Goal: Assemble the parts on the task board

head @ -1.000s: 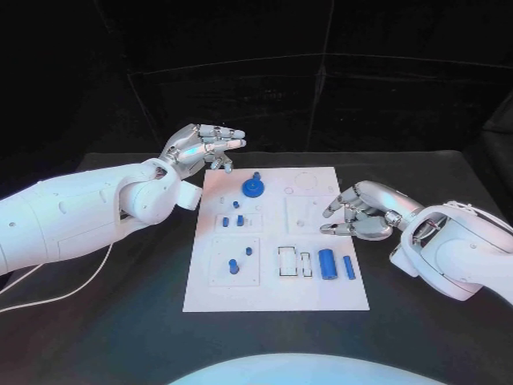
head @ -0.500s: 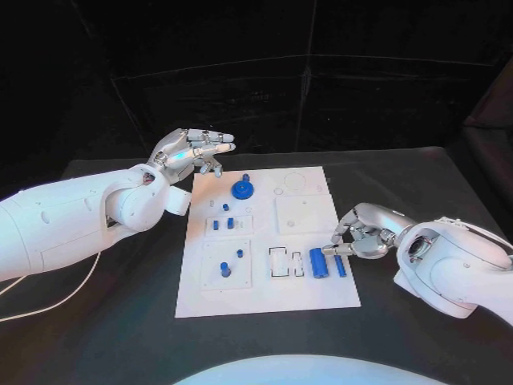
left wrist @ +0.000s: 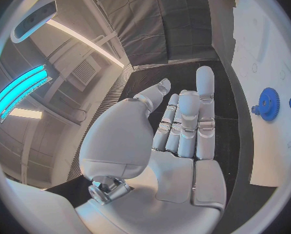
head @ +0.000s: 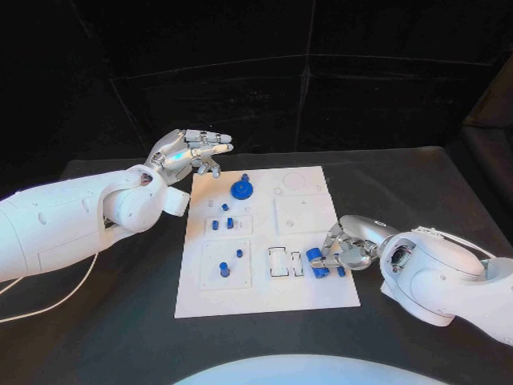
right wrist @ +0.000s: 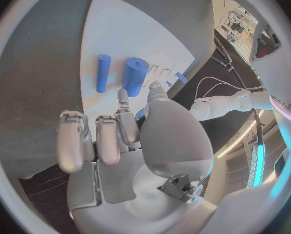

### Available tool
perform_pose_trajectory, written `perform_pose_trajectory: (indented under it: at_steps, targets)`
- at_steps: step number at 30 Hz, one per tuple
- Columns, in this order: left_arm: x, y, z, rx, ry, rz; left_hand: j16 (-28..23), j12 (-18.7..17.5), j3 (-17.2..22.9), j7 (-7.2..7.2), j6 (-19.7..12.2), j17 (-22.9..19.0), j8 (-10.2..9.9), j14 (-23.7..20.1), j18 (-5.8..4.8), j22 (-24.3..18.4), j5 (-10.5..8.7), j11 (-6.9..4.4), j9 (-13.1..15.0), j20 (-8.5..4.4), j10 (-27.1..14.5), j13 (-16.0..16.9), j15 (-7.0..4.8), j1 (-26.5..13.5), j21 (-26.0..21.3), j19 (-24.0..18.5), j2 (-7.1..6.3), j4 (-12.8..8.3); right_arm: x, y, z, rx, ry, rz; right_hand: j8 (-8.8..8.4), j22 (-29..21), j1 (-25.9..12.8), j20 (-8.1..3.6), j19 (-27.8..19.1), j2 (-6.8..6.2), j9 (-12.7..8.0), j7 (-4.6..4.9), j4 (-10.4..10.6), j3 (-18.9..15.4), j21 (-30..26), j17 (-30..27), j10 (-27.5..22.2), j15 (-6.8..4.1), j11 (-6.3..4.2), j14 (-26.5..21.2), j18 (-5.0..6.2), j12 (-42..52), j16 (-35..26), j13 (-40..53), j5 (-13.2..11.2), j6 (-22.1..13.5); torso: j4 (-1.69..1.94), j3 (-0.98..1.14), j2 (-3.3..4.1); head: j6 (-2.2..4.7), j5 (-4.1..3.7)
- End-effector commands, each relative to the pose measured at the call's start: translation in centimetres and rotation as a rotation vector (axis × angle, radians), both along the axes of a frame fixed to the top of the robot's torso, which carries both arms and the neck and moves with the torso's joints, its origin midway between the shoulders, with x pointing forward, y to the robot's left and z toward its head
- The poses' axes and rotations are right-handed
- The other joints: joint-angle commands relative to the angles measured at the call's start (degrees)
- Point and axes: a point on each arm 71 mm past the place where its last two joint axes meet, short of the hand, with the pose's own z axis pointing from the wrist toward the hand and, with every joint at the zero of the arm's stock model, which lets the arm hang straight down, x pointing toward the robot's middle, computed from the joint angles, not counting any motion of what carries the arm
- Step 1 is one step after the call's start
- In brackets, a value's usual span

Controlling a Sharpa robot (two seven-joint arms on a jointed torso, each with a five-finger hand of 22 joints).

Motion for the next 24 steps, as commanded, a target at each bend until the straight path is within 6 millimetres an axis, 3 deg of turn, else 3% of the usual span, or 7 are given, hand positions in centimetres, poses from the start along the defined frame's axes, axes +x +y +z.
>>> perform_pose_trajectory:
  at_steps: [1, 15, 21, 24]
  targets:
    - [0.0, -0.1, 0.1, -0.011, -0.005, -0.007, 0.1, 0.2, -0.3, -0.1, -0.4, -0.1, 0.2, -0.5, 0.31, -0.1, 0.1, 0.02, 0.1, 0.33, -0.3, 0.0, -0.11, 0.2, -0.2, -0.1, 0.26, 0.0, 0.1, 0.0, -0.3, -0.061, 0.01, -0.001, 0.35, 7.7, -0.8, 0.2, 0.9, -0.13, 0.2, -0.08, 0.0, -0.5, 0.3, 1.6, 0.3, 0.09, -0.08, 3.7, -0.68, 0.4, 0.3, 0.2, -0.1, -0.3, 0.1, -0.06, 0.03, -0.04, -0.02]
    - [-0.1, 0.0, 0.0, -0.008, 0.0, -0.01, 0.2, 0.3, -0.4, -0.09, -0.4, -0.1, 0.3, -0.5, 0.31, -0.1, 0.1, 0.04, 0.1, 0.35, -0.3, 0.0, -0.1, 0.2, -0.2, -0.1, 0.29, 0.1, -0.1, 1.1, -2.2, -0.139, 0.04, 0.017, 1.28, 7.9, 0.3, 0.18, 0.9, 0.75, 1.0, -0.14, -0.3, -0.2, 0.3, 1.9, 0.1, 0.07, -0.12, 3.7, -0.71, 0.2, 0.4, 0.4, 0.6, -0.7, 0.18, -0.1, 0.09, -0.21, 0.24]
    - [-0.1, 0.0, -0.1, -0.007, 0.002, -0.009, 0.2, 0.3, -0.4, -0.09, -0.4, -0.1, 0.3, -0.5, 0.31, -0.1, 0.1, 0.04, 0.1, 0.35, -0.3, 0.0, -0.1, 0.2, -0.2, -0.1, 0.29, 0.1, -0.1, 0.9, -2.4, -0.144, 0.012, -0.012, 2.88, 8.0, 2.9, 0.01, 1.0, 3.48, 2.3, -0.56, -0.7, 0.5, 0.4, 2.1, 0.2, -0.19, -0.47, 3.7, -0.74, 0.4, 0.4, 1.0, 4.8, 0.1, -0.02, -0.18, -0.02, -0.35, 0.34]
    - [-0.1, 0.1, -0.1, -0.006, 0.003, -0.009, 0.2, 0.3, -0.4, -0.09, -0.4, -0.1, 0.3, -0.5, 0.31, -0.1, 0.1, 0.04, 0.1, 0.35, -0.3, 0.0, -0.1, 0.2, -0.2, -0.1, 0.29, 0.1, -0.1, 0.8, -2.0, -0.104, -0.031, -0.027, 3.85, 8.9, 4.0, -0.23, 1.7, 4.83, 3.0, -1.05, -1.0, 1.0, 1.0, 2.7, 1.1, -0.53, -0.9, 3.8, -0.97, 1.7, 0.7, 2.4, 7.5, 1.2, -0.04, -0.1, -0.02, -0.32, 0.43]
